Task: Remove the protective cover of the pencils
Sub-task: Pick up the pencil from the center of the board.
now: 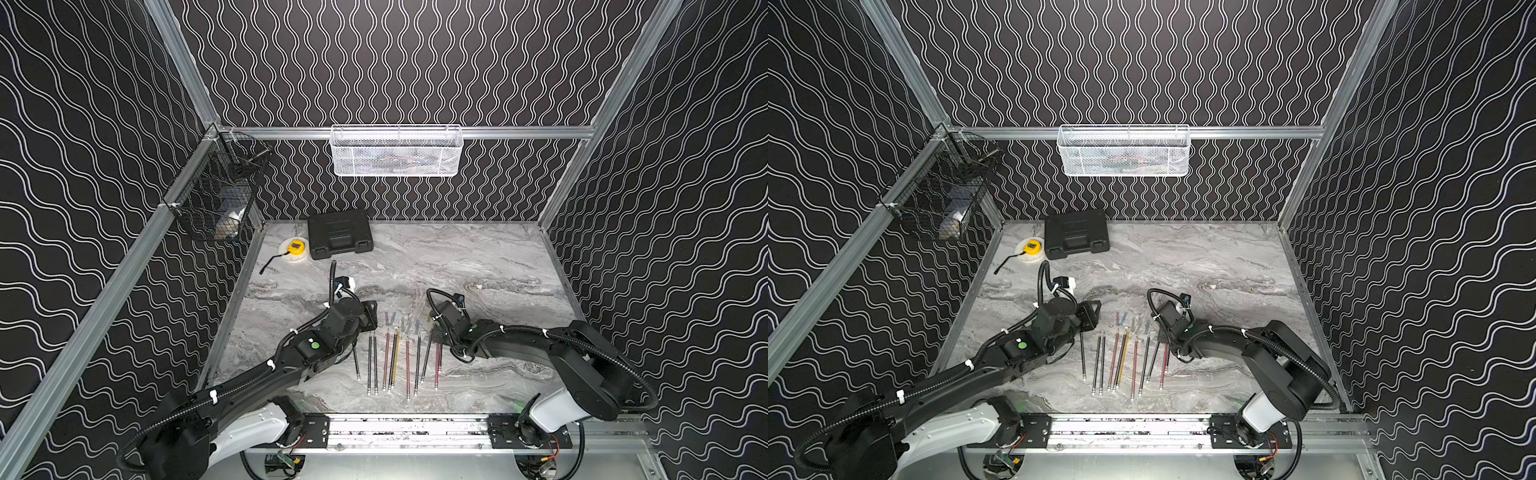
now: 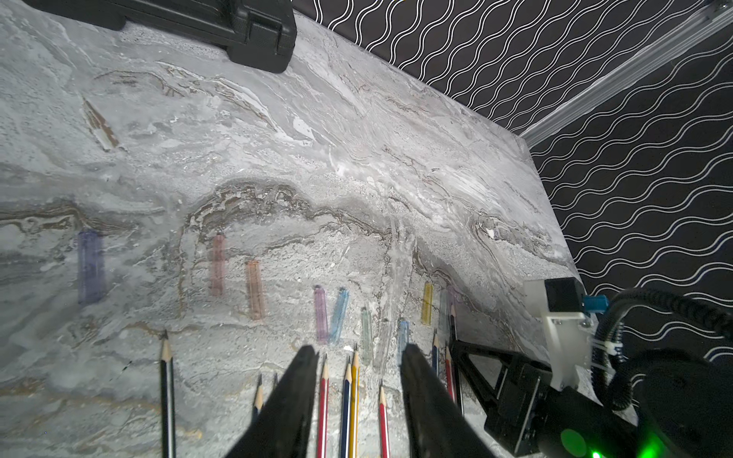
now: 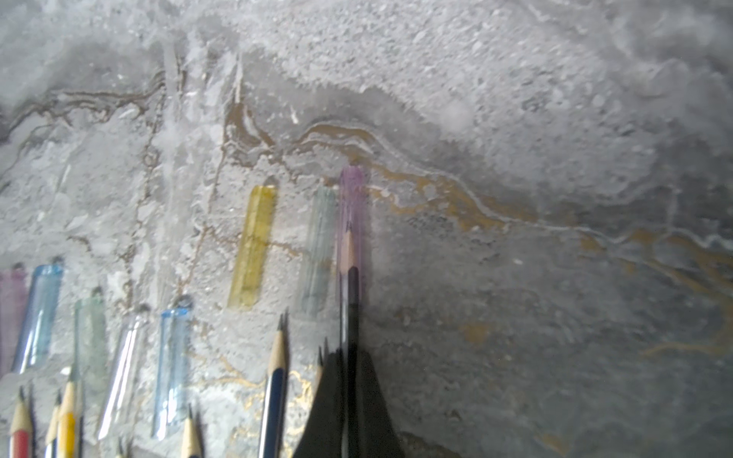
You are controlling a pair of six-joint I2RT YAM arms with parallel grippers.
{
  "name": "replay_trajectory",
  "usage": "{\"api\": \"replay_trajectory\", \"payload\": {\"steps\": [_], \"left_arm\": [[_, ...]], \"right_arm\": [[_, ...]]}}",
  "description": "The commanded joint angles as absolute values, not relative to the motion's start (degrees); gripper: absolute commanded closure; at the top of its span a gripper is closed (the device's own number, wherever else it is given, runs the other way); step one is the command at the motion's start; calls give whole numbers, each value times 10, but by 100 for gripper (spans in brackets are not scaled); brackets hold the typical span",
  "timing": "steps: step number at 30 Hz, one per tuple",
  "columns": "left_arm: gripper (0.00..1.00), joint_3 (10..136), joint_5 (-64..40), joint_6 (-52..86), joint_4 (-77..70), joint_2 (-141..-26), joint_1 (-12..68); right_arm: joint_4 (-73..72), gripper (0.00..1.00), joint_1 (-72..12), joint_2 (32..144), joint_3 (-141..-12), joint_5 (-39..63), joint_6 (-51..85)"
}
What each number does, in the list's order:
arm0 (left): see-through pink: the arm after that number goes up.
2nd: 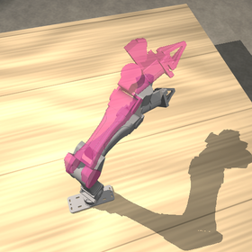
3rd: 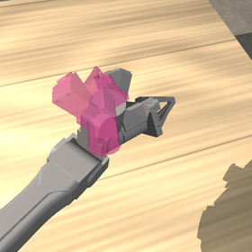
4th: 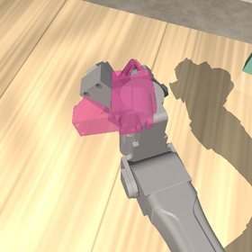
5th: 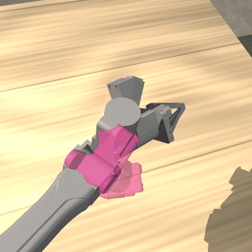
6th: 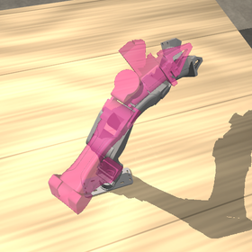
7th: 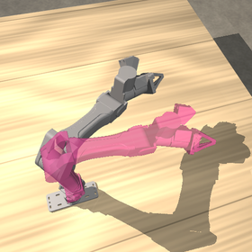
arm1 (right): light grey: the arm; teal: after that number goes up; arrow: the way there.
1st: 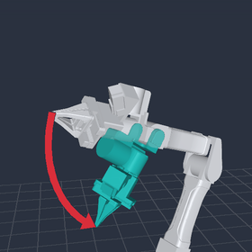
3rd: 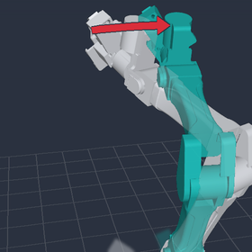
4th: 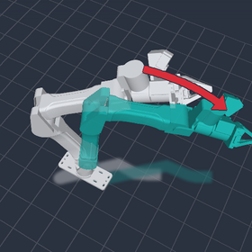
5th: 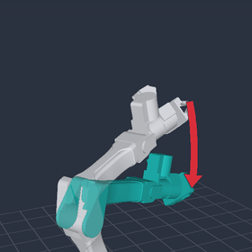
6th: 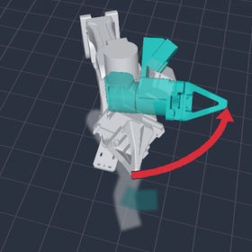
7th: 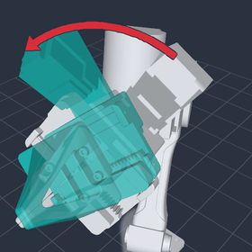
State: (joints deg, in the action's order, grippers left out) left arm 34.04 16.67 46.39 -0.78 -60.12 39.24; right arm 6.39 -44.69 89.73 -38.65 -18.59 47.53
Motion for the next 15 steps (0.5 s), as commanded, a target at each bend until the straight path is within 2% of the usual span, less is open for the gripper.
{"api": "replay_trajectory", "payload": {"steps": [1, 9, 15], "left_arm": [[60, 337, 165, 468, -24, -598, 389], [60, 338, 142, 463, -31, -600, 386], [60, 336, 104, 455, -53, -598, 386]], "right_arm": [[120, 100, -453, 904, -386, -149, 476], [123, 100, -454, 864, -368, -165, 484], [100, 100, -463, 782, -326, -172, 484]]}}
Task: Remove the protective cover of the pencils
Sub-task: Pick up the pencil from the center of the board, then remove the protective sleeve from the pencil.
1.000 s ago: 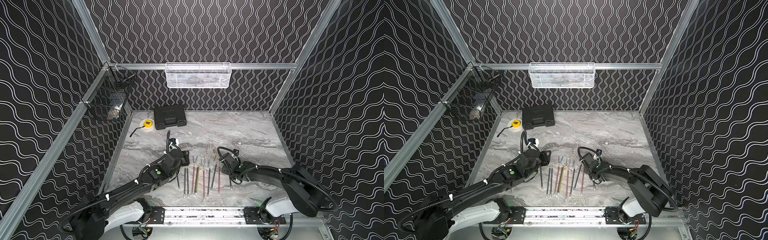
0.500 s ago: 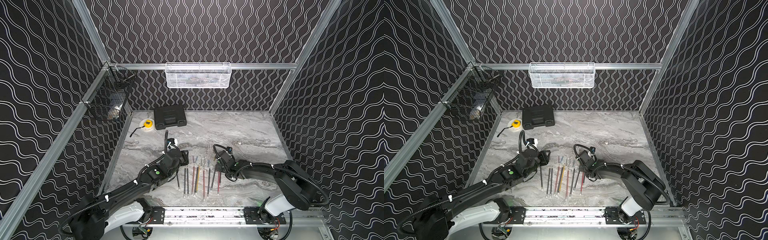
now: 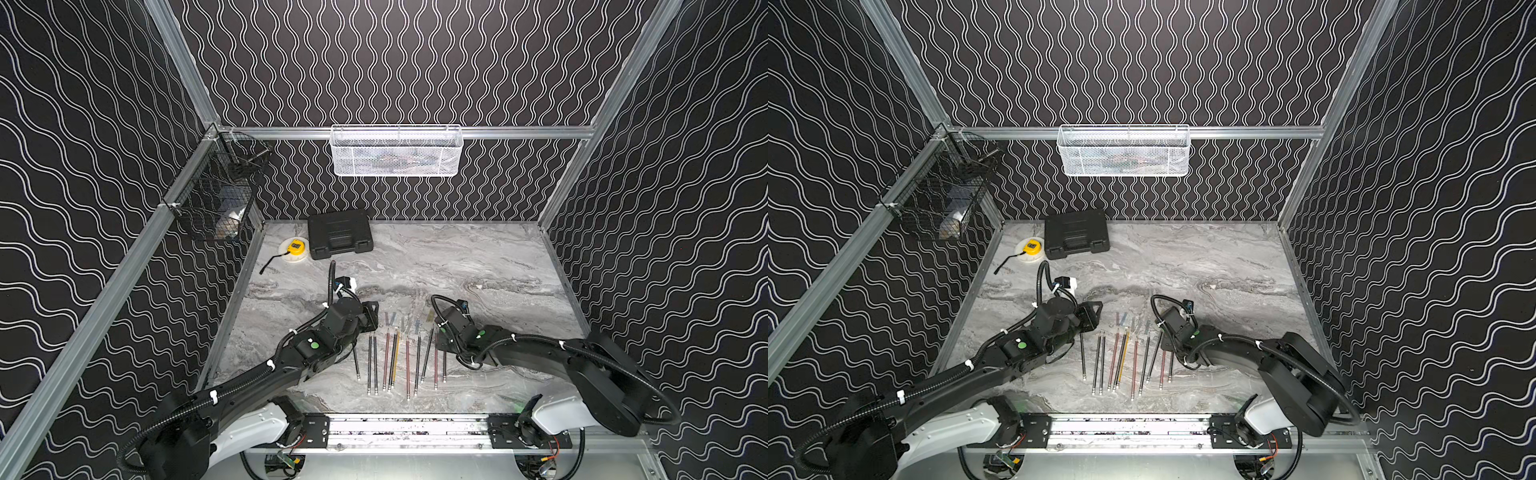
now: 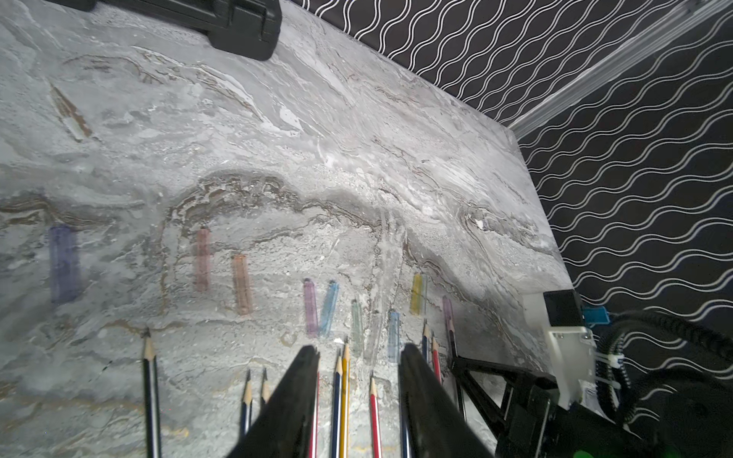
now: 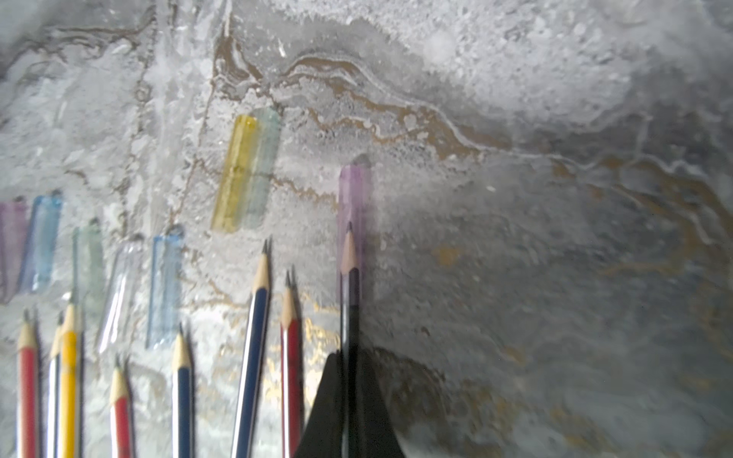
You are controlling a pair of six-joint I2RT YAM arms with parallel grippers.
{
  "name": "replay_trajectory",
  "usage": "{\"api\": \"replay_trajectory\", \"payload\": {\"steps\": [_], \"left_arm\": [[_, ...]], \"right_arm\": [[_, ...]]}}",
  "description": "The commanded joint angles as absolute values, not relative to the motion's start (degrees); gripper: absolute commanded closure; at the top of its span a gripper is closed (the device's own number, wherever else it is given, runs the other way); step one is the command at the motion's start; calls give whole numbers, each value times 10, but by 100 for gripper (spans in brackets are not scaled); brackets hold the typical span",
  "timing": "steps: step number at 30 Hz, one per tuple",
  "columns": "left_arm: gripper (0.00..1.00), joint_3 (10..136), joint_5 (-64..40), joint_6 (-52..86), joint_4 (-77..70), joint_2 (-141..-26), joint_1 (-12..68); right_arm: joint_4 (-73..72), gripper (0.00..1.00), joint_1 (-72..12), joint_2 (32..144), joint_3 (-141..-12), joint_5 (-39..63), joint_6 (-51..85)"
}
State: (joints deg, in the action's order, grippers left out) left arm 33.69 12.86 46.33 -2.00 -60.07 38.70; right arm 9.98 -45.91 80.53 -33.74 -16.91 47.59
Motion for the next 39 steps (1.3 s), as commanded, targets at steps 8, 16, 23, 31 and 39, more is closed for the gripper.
{"api": "replay_trajectory", "payload": {"steps": [8, 16, 23, 31, 39], "left_arm": [[44, 329, -58, 449, -197, -652, 387], [39, 340, -162, 494, -335, -765, 402], [37, 383, -128, 473, -306, -804, 461], [37, 402, -98, 468, -277, -830, 475], [41, 409, -78, 464, -259, -832, 480]], "right_arm": [[10, 100, -475, 636, -248, -120, 447], [-53, 100, -485, 516, -205, -59, 422], [-66, 100, -489, 533, -226, -45, 417], [-73, 100, -504, 528, -234, -53, 414], [-74, 100, -529, 532, -245, -73, 410]]}}
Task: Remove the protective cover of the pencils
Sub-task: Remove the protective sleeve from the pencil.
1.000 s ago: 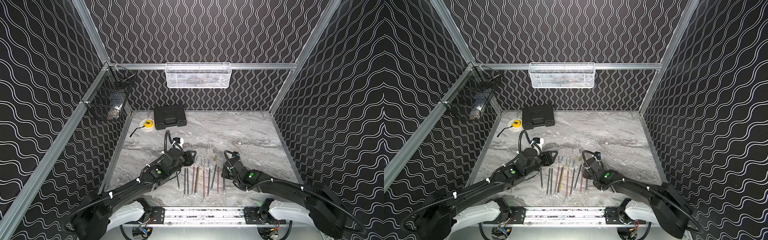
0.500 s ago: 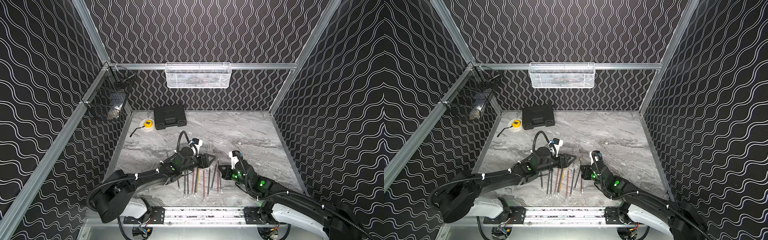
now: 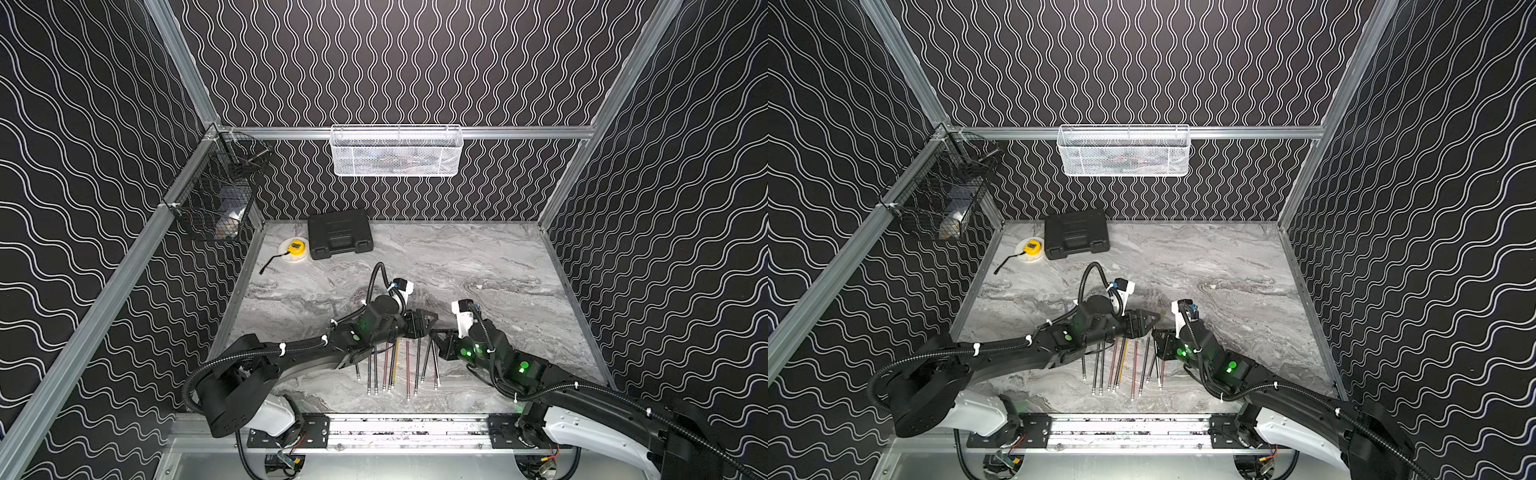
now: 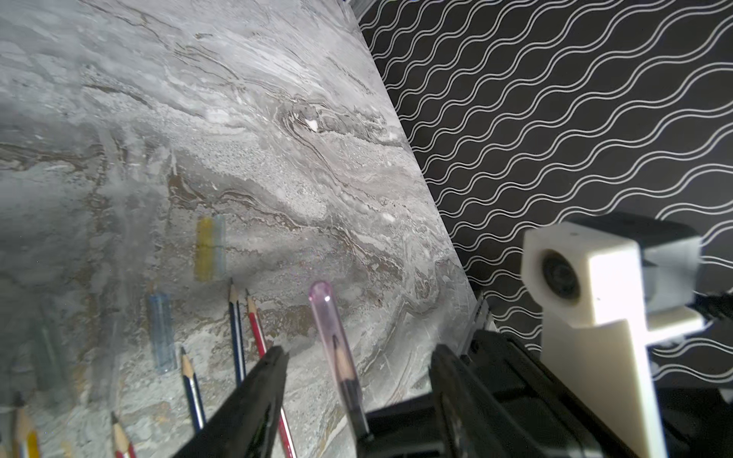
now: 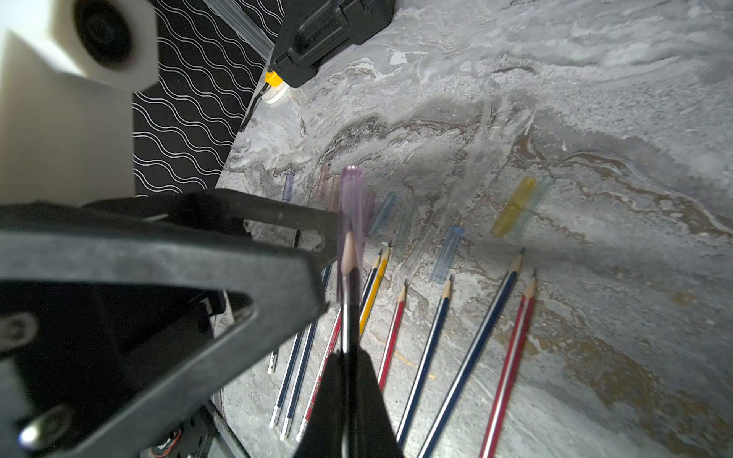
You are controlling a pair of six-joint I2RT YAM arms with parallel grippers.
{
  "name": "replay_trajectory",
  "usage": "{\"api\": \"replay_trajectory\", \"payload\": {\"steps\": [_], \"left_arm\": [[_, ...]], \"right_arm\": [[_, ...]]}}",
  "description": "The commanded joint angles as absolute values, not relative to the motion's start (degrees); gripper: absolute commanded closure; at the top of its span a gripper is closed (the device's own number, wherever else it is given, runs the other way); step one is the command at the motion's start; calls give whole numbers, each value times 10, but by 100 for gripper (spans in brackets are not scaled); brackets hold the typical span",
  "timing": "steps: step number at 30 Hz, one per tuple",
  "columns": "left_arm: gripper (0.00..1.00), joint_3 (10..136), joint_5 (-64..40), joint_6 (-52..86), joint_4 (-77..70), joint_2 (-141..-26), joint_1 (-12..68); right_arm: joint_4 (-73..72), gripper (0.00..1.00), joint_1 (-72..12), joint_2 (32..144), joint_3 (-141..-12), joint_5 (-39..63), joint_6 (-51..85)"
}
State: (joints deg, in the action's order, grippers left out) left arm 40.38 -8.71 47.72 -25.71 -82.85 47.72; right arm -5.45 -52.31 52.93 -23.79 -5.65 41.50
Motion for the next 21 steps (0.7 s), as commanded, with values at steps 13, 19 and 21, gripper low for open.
{"api": "replay_trajectory", "payload": {"steps": [13, 19, 21], "left_arm": [[65, 406, -71, 465, -258, -827, 483], [80, 404, -69, 466, -258, -825, 483], [81, 403, -67, 466, -257, -823, 483]], "right_arm": [[-77, 100, -577, 550, -265, -114, 400], [-80, 100, -583, 556, -268, -123, 400], [-78, 100, -584, 553, -268, -125, 401]]}}
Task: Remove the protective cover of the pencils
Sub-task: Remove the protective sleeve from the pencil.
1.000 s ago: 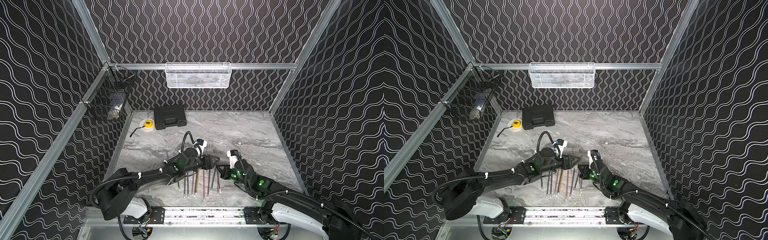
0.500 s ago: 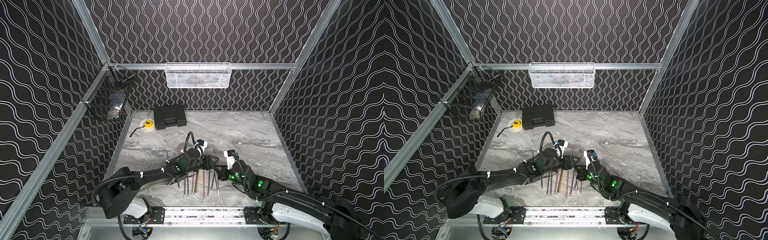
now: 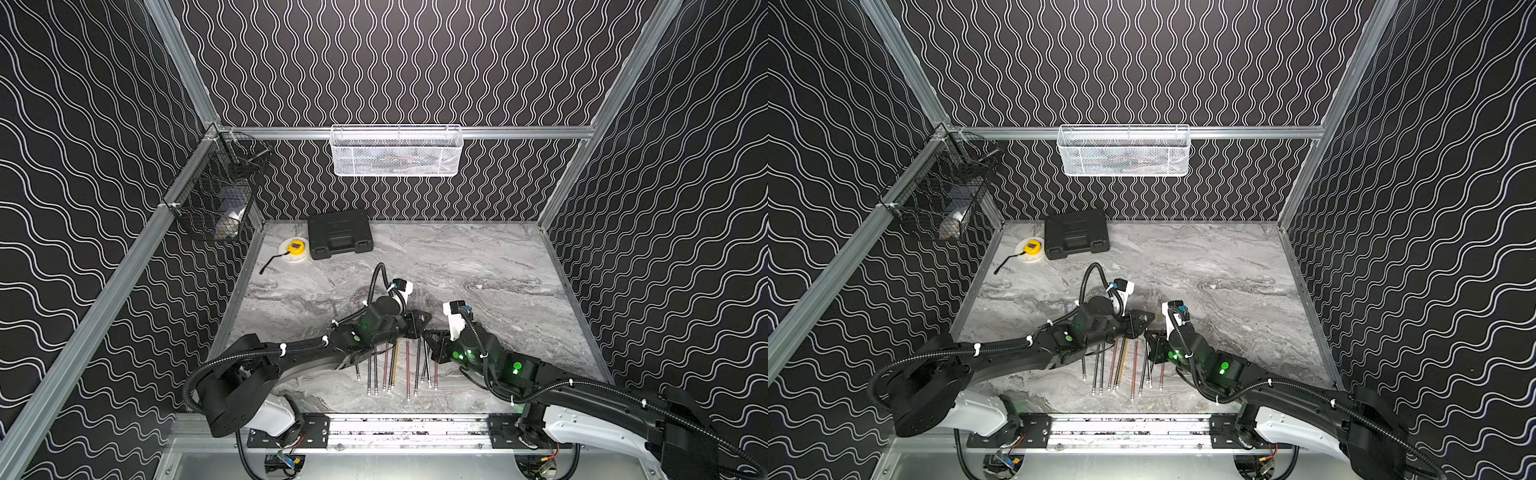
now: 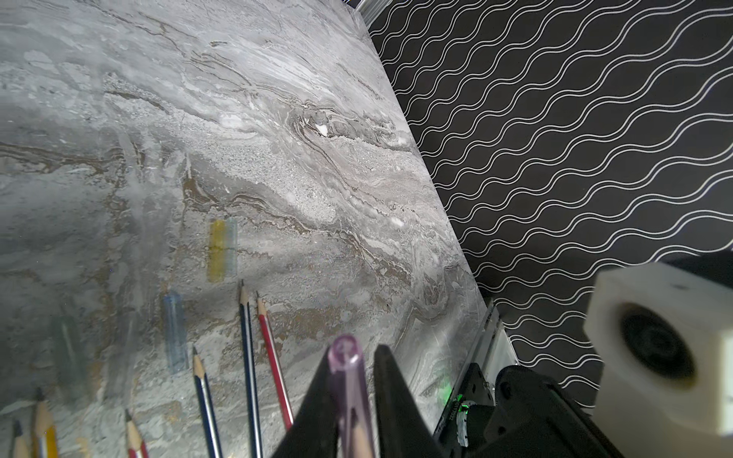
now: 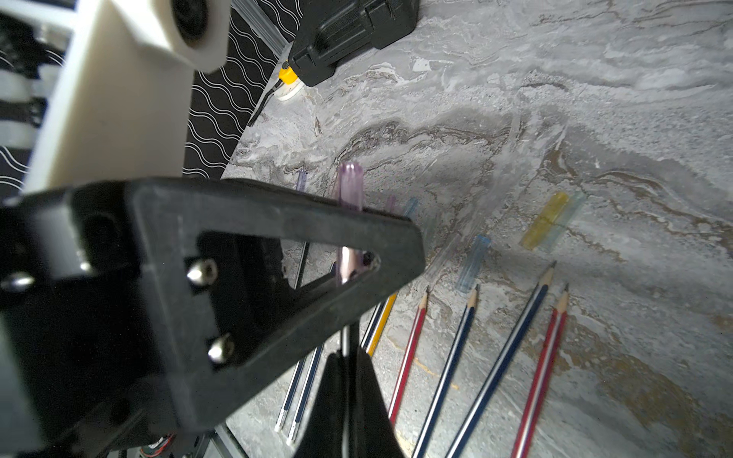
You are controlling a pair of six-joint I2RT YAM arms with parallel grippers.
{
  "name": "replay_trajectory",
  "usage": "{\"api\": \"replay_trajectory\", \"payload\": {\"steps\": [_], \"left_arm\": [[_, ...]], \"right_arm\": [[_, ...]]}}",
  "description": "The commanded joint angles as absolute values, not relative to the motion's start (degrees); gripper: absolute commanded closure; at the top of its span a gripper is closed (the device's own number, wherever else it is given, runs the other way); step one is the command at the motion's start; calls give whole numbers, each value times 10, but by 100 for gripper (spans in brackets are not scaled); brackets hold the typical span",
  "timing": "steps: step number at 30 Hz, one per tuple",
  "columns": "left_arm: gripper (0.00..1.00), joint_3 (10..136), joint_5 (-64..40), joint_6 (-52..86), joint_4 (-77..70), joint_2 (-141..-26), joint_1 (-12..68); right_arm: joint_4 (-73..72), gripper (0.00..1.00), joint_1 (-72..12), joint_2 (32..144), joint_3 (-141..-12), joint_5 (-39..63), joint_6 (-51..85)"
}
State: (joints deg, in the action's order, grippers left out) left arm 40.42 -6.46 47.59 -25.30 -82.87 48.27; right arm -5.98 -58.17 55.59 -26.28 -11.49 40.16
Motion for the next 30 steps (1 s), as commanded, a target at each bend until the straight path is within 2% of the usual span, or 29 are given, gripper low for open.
{"api": "replay_trajectory", "payload": {"steps": [1, 19, 30], "left_arm": [[81, 403, -65, 466, -257, -821, 483], [87, 415, -1, 525, -219, -801, 478], [88, 399, -10, 551, -243, -798, 453]], "right_arm": [[-77, 100, -584, 553, -268, -126, 400], [-73, 100, -604, 555, -274, -139, 390], [-87, 100, -617, 574, -275, -138, 392]]}}
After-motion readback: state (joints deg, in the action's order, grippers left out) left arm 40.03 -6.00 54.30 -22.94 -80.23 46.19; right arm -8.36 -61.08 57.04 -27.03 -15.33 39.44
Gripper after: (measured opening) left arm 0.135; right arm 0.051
